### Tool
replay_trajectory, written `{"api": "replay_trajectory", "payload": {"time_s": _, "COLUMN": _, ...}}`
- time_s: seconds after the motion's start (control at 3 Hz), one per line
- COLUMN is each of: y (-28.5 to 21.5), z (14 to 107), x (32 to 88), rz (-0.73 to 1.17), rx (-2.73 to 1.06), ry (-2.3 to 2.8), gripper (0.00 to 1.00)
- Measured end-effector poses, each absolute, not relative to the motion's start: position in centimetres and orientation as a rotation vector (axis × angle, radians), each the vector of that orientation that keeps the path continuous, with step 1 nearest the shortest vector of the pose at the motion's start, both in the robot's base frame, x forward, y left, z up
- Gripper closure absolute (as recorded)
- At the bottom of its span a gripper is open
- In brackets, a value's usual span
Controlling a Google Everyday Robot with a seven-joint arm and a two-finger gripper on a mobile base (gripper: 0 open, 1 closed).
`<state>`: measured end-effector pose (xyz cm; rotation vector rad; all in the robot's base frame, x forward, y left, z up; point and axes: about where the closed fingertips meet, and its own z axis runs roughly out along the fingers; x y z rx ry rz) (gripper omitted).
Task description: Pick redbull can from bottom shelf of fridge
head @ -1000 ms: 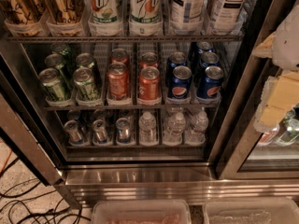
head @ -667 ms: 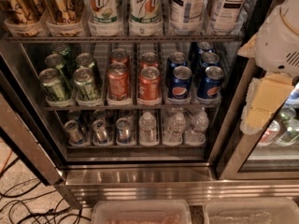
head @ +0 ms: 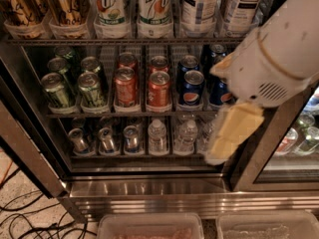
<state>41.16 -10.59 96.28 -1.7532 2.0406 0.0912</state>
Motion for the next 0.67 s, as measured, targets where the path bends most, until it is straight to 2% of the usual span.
{"api": "replay_trajectory", "payload": {"time_s": 0.67, "y": -2.3, "z": 94.5, "x": 39.8, "rz": 0.356, "rx": -1.601, "ry": 1.805, "gripper": 0.0}}
